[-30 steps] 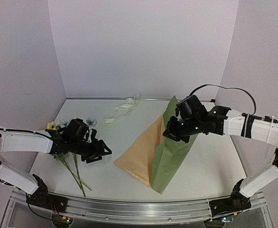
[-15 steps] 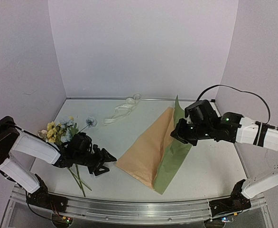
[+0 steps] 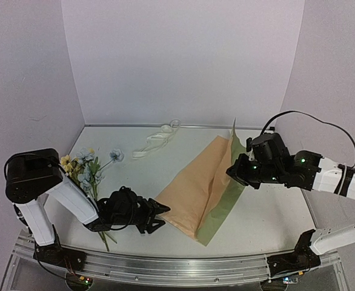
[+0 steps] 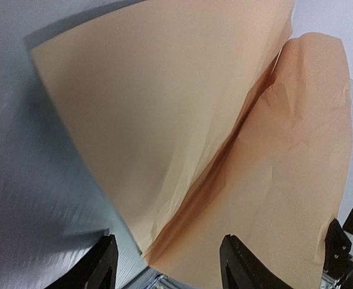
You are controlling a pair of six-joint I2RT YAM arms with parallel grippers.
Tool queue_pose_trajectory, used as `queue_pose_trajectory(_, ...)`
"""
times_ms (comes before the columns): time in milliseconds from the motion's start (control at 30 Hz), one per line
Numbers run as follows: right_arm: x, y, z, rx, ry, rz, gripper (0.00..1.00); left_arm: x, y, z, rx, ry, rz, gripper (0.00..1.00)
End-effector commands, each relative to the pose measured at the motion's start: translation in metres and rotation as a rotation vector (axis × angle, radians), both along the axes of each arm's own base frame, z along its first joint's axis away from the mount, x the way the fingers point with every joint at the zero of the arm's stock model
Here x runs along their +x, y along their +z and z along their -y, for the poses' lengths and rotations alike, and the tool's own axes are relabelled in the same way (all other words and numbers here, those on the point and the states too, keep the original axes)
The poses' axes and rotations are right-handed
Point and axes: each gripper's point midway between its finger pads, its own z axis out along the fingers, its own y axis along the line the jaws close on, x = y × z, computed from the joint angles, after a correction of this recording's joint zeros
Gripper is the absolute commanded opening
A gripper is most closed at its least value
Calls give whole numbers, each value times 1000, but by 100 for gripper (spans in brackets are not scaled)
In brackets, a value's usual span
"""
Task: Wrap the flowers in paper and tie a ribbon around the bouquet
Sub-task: Unfold the folded wrapping paper at the center of the board.
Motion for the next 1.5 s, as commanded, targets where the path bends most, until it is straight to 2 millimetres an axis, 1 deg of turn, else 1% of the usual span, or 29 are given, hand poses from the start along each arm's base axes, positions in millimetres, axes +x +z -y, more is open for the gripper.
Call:
queue_pose_trajectory(0,2,24,5,46,-24,72,0,12,-34,-7,64,119,-37,58)
queue_pose_trajectory(167,-1,25,9,40,-23,79,0,22,-45,-9,110,154,-7,51)
queue_pose_trajectory(267,-2,25,10,38,-19,76,0,26,-46,-14,136,169,20,44)
queue_pose_trajectory(400,-5,27,17,26,-30,81,0,37,-47,-24,186,196,78,29)
queue_pose_trajectory(533,-10,29,31,10,-51,90,0,48,-48,-31,244,193,129,19)
queue_pose_trajectory(667,-18,19,44,-8,-77,68,0,65,-43,-33,253,192,190,2)
queue_pose_trajectory(767,-25,7,56,-29,-99,41,0,87,-29,-49,304,210,278,0)
queue_pose_trajectory(867,-35,-9,71,-66,-126,1,0,110,1,-69,407,218,393,0)
queue_pose_trajectory(933,-41,-19,78,-87,-134,-32,0,122,24,-78,487,212,481,0)
queue_pose_trajectory(967,-45,-25,79,-91,-133,-54,0,127,36,-80,523,199,528,0)
queue_pose_trajectory(1033,-55,-43,82,-104,-130,-114,0,134,52,-86,565,194,570,0)
queue_pose_trajectory(1133,-76,-70,81,-125,-122,-201,0,141,65,-100,616,209,582,0)
queue_pose_trajectory(1233,-98,-93,78,-169,-102,-275,0,144,72,-110,665,210,592,0)
queue_pose_trajectory(1267,-104,-100,77,-195,-96,-296,0,145,71,-111,681,203,589,0)
queue_pose_trajectory(1400,-117,-120,74,-265,-110,-361,0,141,61,-121,726,192,544,0)
queue_pose_trajectory(1467,-121,-130,77,-292,-129,-389,0,140,56,-132,755,203,520,0)
